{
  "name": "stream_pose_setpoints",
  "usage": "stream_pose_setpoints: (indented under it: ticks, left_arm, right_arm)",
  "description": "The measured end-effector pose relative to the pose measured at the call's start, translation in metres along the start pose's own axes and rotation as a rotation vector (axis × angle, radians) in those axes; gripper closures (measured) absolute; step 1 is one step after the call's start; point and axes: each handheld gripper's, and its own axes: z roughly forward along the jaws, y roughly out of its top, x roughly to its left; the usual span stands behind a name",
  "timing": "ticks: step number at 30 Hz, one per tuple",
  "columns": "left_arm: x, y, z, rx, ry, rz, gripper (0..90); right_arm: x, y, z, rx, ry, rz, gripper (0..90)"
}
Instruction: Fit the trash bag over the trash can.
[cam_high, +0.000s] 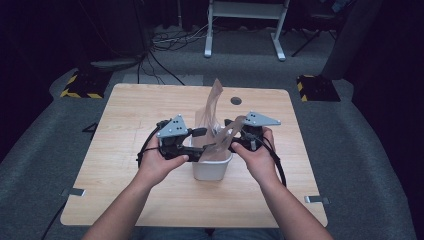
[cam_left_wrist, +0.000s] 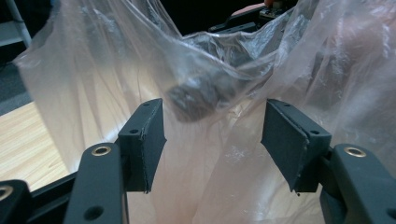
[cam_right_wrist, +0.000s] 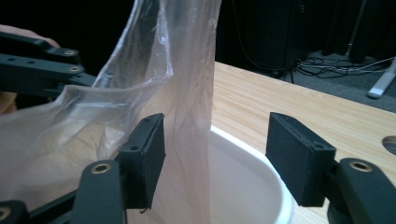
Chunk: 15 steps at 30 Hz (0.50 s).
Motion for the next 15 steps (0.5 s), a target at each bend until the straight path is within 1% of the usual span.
stream_pose_setpoints:
  ticks: [1, 3, 5, 6, 7, 8, 9, 10, 11, 13, 14, 15]
  left_arm:
    - [0.0, 0.0, 0.001, 0.0, -0.004, 0.001, 41.7]
    - [-0.001, 0.0, 0.001, 0.006, 0.021, 0.037, 46.3]
    - [-0.001, 0.0, -0.001, 0.005, 0.021, 0.044, 61.3]
    - [0.0, 0.0, -0.002, -0.004, 0.007, 0.034, 61.3]
    - [0.0, 0.0, -0.002, -0.011, -0.004, 0.026, 65.9]
    - [0.001, 0.001, -0.003, -0.007, 0.004, 0.03, 70.1]
    - [0.0, 0.001, -0.004, 0.003, 0.017, 0.039, 78.3]
    - [0.0, 0.001, -0.004, 0.003, 0.017, 0.039, 78.9]
    - [0.0, 0.001, -0.004, 0.006, 0.019, 0.042, 80.2]
    - [-0.001, 0.001, -0.004, 0.009, 0.022, 0.042, 85.1]
    - [-0.001, 0.002, -0.004, 0.008, 0.033, 0.043, 87.1]
    - [0.0, 0.002, -0.005, 0.007, 0.034, 0.038, 88.8]
  right_arm:
    - [0.001, 0.0, 0.001, -0.001, 0.009, 0.004, 38.1]
    - [0.004, 0.0, 0.001, 0.0, 0.015, -0.003, 39.1]
    - [0.005, 0.0, 0.001, 0.002, 0.01, -0.013, 39.0]
    - [0.005, 0.0, 0.0, 0.004, 0.004, -0.018, 38.2]
    - [0.004, 0.0, -0.001, 0.003, 0.004, -0.016, 37.6]
    - [0.003, 0.001, -0.002, 0.001, 0.004, -0.02, 37.7]
    - [0.003, 0.002, -0.005, -0.001, 0.001, -0.013, 37.8]
    - [0.003, 0.002, -0.005, -0.001, 0.001, -0.013, 37.8]
    - [0.002, 0.004, -0.009, -0.011, -0.008, -0.011, 38.3]
    - [0.001, 0.005, -0.011, -0.014, -0.01, -0.011, 38.8]
    - [-0.003, 0.009, -0.017, -0.025, -0.018, -0.004, 39.6]
    - [-0.004, 0.011, -0.019, -0.032, -0.02, 0.0, 39.8]
